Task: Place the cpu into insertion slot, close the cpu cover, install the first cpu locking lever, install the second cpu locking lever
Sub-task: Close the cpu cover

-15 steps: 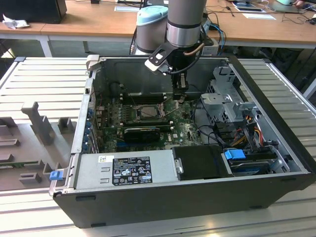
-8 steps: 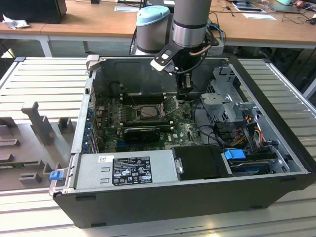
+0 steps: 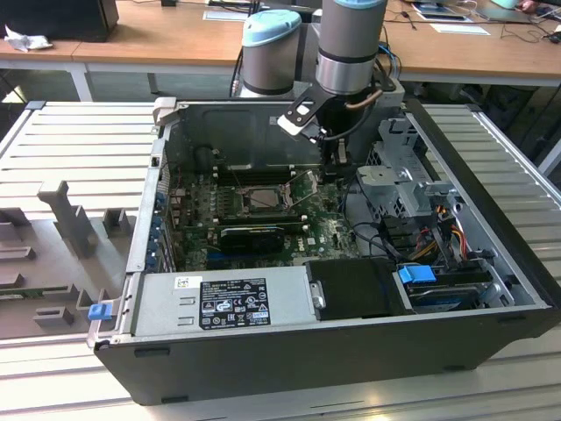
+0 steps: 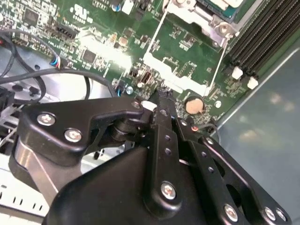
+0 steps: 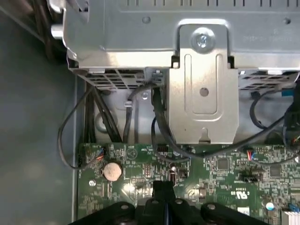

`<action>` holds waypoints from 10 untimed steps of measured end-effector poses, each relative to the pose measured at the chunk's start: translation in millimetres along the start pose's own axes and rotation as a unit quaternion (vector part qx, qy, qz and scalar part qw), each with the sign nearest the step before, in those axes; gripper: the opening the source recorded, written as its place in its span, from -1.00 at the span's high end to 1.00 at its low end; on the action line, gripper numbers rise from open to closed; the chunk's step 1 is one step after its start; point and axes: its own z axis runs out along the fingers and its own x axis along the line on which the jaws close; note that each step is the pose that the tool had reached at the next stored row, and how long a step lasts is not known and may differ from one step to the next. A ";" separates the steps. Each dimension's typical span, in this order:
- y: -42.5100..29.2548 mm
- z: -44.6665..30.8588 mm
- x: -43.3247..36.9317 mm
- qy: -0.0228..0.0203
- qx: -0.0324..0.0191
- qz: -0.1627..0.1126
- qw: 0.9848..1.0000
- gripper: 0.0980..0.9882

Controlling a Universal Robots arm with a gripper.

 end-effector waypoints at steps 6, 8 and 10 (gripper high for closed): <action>-1.7 0.1 0.0 0.001 0.032 0.000 0.999 0.98; -3.3 0.0 0.0 0.001 0.032 0.000 0.999 0.98; -5.3 0.1 0.0 0.002 0.032 0.000 0.999 0.98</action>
